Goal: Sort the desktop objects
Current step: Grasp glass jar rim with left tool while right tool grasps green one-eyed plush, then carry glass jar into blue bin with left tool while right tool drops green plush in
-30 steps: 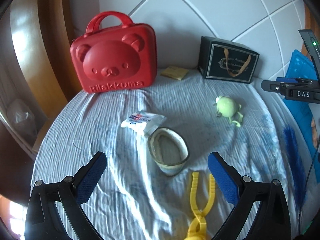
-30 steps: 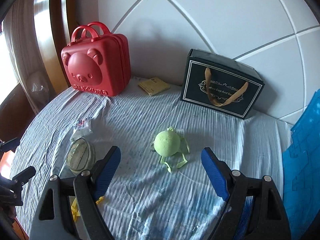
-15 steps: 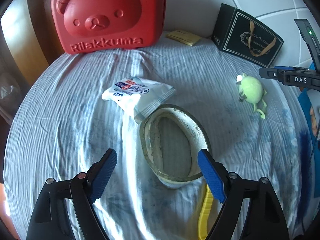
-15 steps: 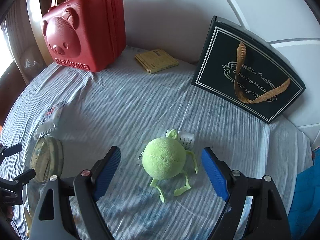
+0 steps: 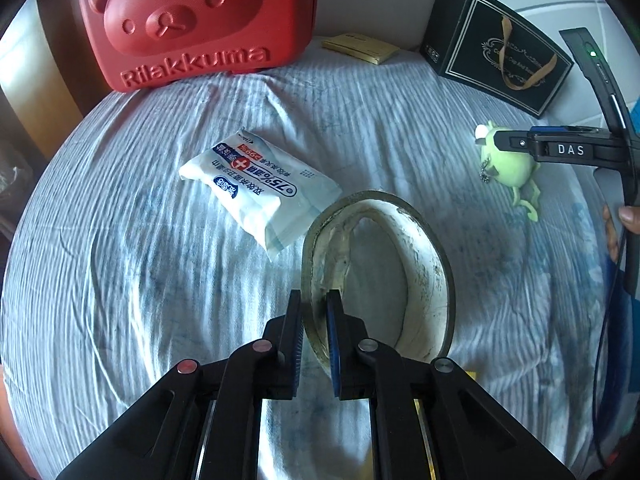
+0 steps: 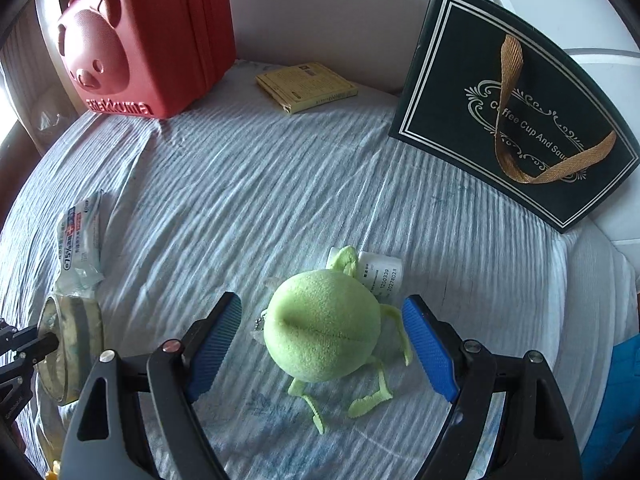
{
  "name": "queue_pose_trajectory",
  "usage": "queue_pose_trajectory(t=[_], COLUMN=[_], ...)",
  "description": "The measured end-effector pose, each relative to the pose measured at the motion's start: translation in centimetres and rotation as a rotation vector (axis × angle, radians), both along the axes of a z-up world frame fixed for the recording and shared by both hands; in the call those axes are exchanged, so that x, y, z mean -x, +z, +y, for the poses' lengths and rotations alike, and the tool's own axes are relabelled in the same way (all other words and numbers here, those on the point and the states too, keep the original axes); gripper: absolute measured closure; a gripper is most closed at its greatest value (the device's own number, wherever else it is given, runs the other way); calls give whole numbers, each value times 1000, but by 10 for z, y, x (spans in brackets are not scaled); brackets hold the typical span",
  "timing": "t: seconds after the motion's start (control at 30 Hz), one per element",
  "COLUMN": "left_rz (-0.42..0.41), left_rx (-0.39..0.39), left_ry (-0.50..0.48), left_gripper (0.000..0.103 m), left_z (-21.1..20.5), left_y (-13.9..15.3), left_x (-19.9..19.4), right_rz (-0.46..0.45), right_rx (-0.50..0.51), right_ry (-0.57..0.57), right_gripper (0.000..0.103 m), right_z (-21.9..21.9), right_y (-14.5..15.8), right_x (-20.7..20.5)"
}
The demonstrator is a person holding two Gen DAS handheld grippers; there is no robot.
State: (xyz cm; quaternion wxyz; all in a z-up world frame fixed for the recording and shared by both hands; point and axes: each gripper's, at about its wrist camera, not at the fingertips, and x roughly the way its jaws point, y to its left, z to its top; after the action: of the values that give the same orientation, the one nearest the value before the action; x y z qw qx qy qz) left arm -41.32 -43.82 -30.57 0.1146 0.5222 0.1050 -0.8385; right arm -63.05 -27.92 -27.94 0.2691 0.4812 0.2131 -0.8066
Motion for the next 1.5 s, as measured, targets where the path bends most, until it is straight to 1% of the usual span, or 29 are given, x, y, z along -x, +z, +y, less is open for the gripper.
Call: queue_pose_trajectory(t=[0.1, 0.13, 0.17, 0.23, 0.3, 0.4, 0.43, 0.53, 0.6, 0.7, 0.77, 0.87, 1.0, 1.17, 1.33, 1.43, 1.5], left_rz=[-2, -3, -4, -7, -7, 9, 17, 41, 58, 81, 100, 127, 184, 291, 402, 475, 515], left_rx=[6, 11, 15, 23, 28, 21, 15, 7, 4, 10, 12, 17, 48, 66, 44, 32, 10], left_ry=[2, 1, 1, -4, -9, -25, -29, -27, -29, -51, -54, -60, -104, -199, -337, -437, -496], left_gripper=[92, 92, 92, 92, 92, 93, 94, 95, 95, 95, 95, 95, 95, 95, 95, 95, 95], left_z=[0, 0, 1, 2, 5, 9, 10, 12, 15, 22, 26, 30, 49, 87, 138, 175, 203], left_y=[0, 0, 0, 0, 0, 4, 7, 17, 24, 37, 47, 65, 99, 148, 200, 233, 254], left_x=[0, 0, 0, 1, 1, -4, -6, -17, -25, -38, -48, -61, -76, -85, -92, -94, -94], right_rz=[-20, -38, -50, -59, -48, 2, 14, 65, 96, 144, 159, 177, 219, 301, 402, 479, 529], right_rx=[-20, -30, -35, -36, -49, -79, -65, -9, 45, 98, 137, 186, 226, 258, 286, 298, 305], right_ry=[1, 1, 0, -2, 2, 35, 38, 30, 14, 5, -1, -7, -23, -73, -154, -216, -259], right_gripper=[21, 25, 39, 39, 41, 44, 44, 44, 44, 44, 44, 44, 44, 44, 44, 44, 44], right_z=[-1, -1, 0, 2, 0, -1, 2, 15, 27, 42, 53, 70, 93, 127, 174, 209, 235], right_y=[-11, -16, -20, -25, -25, -19, -13, 7, 27, 56, 73, 96, 123, 164, 207, 235, 254], right_x=[2, 3, 4, 4, 2, -13, -19, -40, -53, -74, -91, -117, -156, -196, -240, -270, -290])
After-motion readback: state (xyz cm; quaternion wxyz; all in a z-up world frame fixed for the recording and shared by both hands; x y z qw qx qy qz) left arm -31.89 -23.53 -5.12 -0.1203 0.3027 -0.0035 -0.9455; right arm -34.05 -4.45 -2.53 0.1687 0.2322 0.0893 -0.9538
